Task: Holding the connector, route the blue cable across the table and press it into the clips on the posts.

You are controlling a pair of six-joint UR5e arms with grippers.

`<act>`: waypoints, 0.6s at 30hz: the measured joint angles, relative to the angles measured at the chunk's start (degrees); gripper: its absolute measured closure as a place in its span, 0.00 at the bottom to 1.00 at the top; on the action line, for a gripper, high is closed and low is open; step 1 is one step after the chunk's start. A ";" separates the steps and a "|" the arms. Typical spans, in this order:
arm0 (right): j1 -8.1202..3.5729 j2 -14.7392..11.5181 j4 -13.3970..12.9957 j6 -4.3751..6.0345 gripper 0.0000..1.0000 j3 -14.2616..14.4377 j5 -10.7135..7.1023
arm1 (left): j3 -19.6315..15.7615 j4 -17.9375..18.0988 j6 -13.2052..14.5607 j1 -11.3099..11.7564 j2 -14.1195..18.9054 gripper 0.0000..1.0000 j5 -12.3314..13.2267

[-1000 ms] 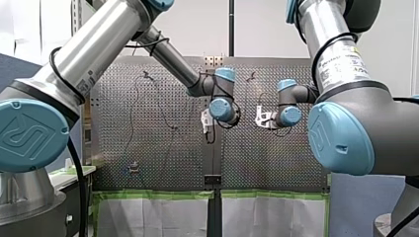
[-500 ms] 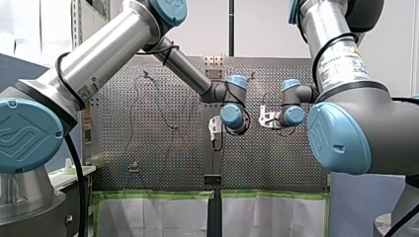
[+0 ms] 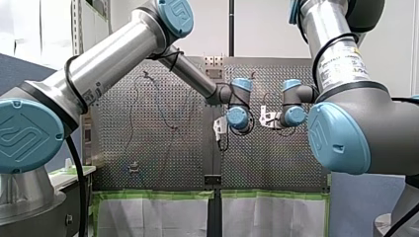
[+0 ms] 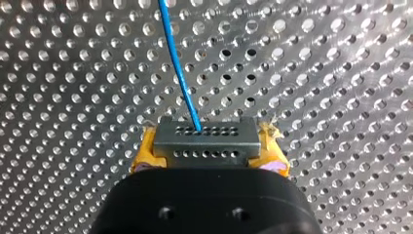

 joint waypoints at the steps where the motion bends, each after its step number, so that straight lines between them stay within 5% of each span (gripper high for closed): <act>1: 0.00 0.00 -0.01 0.00 1.00 0.00 -0.12 | 0.49 -0.01 0.00 0.07 0.00 0.00 0.02; 18: -0.37 0.04 0.00 0.15 1.00 0.01 -0.40 | 6.33 -5.56 0.06 -0.32 -2.54 0.00 -0.30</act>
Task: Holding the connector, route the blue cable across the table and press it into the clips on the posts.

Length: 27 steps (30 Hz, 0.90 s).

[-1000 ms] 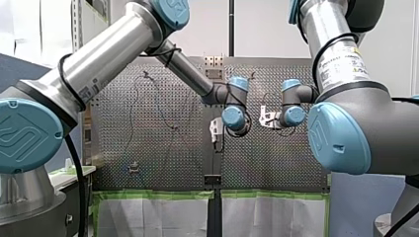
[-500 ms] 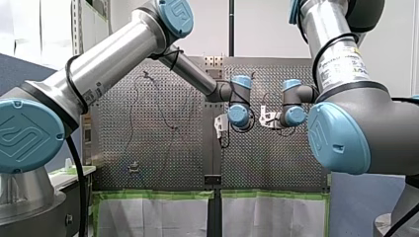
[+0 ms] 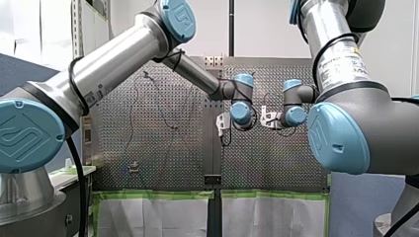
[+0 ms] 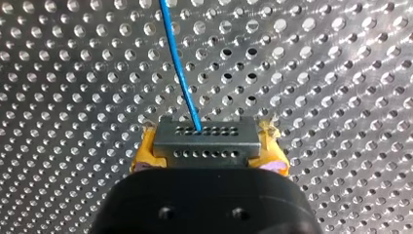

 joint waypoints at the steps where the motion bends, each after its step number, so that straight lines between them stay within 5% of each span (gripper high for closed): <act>1: -0.03 0.01 0.00 -0.01 1.00 0.00 0.00 | 0.43 -0.31 -0.03 -0.26 -0.42 0.00 -0.31; 27: -0.15 0.03 0.06 -0.15 1.00 0.01 -1.09 | 8.56 8.10 -0.26 -0.18 -8.68 0.00 -12.21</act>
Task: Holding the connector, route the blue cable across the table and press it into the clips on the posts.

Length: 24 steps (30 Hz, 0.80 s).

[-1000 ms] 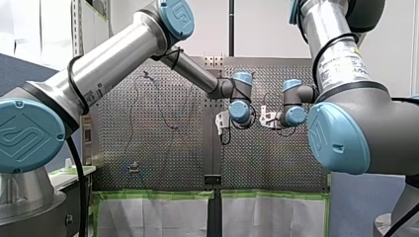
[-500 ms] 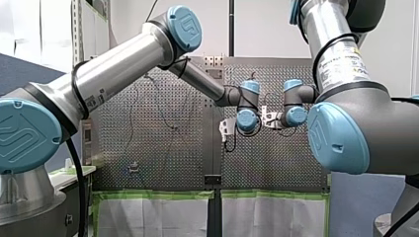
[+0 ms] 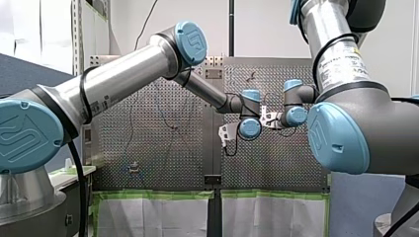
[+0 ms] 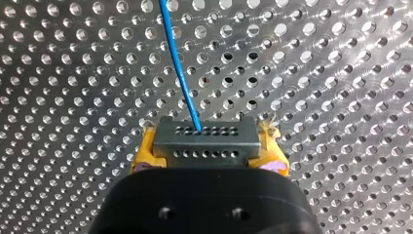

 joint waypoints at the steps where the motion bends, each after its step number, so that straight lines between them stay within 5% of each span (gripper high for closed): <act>1: 0.00 0.00 0.01 0.00 1.00 0.00 -0.02 | 0.23 0.36 0.03 0.04 -0.07 0.00 -0.12; 11: 0.01 -0.02 0.01 0.00 1.00 0.00 -0.09 | 0.57 0.61 -0.04 -0.08 -0.21 0.00 -0.47; 12: 0.01 -0.03 0.02 -0.01 1.00 0.00 -0.10 | 0.57 0.57 -0.05 -0.09 -0.21 0.45 -0.48; 13: 0.01 -0.04 0.02 -0.01 1.00 0.00 -0.12 | 0.56 0.51 -0.05 -0.10 -0.21 0.57 -0.49; 14: 0.02 -0.04 0.03 -0.01 1.00 0.00 -0.12 | 0.53 0.33 -0.04 -0.14 -0.18 0.57 -0.49; 16: 0.03 -0.06 0.03 -0.02 1.00 0.00 -0.13 | 0.47 -0.13 0.02 -0.23 -0.17 0.84 -0.49; 17: 0.04 -0.07 0.03 -0.04 1.00 0.00 -0.14 | 0.45 -0.46 0.05 -0.28 -0.17 0.84 -0.49; 19: 0.06 -0.07 0.03 -0.06 1.00 0.00 -0.14 | 0.43 -0.80 0.12 -0.33 -0.16 1.00 -0.47; 24: 0.12 -0.13 0.03 -0.09 1.00 0.00 -0.14 | 0.43 -1.13 0.19 -0.35 -0.14 1.00 -0.50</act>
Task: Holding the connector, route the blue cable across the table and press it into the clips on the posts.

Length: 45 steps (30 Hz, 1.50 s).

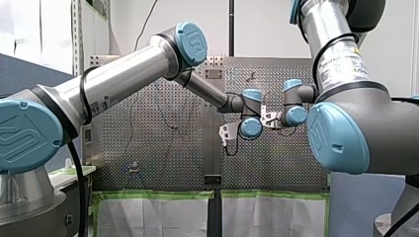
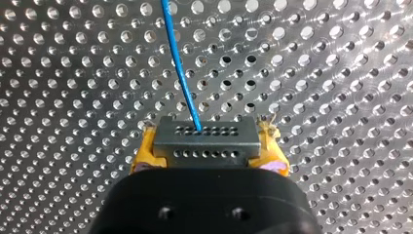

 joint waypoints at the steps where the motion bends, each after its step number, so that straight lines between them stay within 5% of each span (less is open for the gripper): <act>1: 0.02 0.00 0.00 0.00 1.00 0.00 0.00 | 0.01 -0.03 -0.02 0.00 0.01 1.00 -0.02; 10: 0.42 -0.54 0.18 0.28 1.00 -0.25 -0.01 | 0.83 -1.25 -0.50 -0.64 0.09 1.00 -0.79; 18: 0.80 -4.04 0.11 2.36 1.00 -0.56 -0.53 | 1.92 -4.91 -1.53 -1.23 0.89 1.00 -0.92; 28: 0.97 -8.50 1.11 3.46 1.00 -1.03 -1.53 | 1.95 -6.39 -1.97 -1.62 2.23 1.00 -1.95; 45: 1.94 -11.97 2.57 3.55 1.00 -1.05 -1.66 | 1.95 -7.23 -3.42 -1.55 6.41 1.00 -2.45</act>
